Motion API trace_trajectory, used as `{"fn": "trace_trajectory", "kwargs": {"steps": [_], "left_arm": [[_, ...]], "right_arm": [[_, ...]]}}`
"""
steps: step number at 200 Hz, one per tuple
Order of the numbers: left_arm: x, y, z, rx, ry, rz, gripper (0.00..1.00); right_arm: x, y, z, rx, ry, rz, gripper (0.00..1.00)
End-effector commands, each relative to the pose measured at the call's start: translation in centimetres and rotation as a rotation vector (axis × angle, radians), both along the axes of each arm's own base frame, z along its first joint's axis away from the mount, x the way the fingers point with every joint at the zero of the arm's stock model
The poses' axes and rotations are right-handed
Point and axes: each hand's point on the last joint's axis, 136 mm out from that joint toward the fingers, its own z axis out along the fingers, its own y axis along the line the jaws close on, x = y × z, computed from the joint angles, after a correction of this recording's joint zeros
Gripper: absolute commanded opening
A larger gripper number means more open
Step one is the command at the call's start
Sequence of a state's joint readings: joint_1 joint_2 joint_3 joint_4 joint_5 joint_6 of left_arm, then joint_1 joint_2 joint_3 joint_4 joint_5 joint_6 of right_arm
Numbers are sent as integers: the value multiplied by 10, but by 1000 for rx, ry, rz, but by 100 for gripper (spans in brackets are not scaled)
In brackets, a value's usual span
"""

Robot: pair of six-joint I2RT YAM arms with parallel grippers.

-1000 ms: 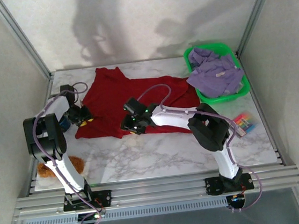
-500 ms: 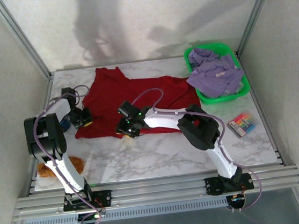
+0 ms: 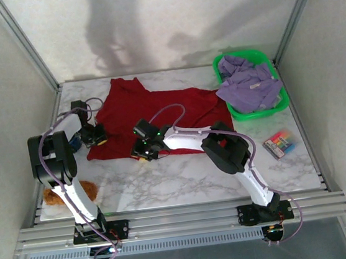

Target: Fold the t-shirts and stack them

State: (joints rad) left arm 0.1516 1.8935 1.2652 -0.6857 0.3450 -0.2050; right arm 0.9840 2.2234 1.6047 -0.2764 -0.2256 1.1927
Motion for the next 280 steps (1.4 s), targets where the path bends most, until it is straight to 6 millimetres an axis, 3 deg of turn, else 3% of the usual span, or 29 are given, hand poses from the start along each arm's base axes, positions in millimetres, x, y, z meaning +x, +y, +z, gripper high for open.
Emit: {"fn": "trace_trajectory", "kwargs": {"steps": [1,37,73,117,149,196,237,261,270,280], "left_arm": [[5,0,16,2,-29,-3,0],[4,0,20,1,-31,-3,0],[7,2,39,13,-72,11,0],[10,0,55,11,-94,14,0],[24,-3,71,7,-133,12,0],[55,-16,75,-12,-160,-13,0],[90,-27,71,-36,-191,-16,0],[111,-33,66,-65,-208,-13,0],[121,-35,66,-78,-229,-13,7],[135,-41,71,-112,-265,-18,13]], "right_arm": [[1,-5,-13,-61,-6,-38,33],[-2,-4,-9,-64,-21,-39,15],[2,-8,19,-71,-82,-16,0],[5,-13,45,-61,-117,-17,0],[16,-16,65,-48,-159,-14,0],[69,-32,72,-60,-218,-13,0],[116,-34,55,-44,-171,28,0],[138,-44,47,-71,-173,20,14],[140,-42,44,-71,-171,29,19],[159,-56,44,-75,-174,6,28]]}}
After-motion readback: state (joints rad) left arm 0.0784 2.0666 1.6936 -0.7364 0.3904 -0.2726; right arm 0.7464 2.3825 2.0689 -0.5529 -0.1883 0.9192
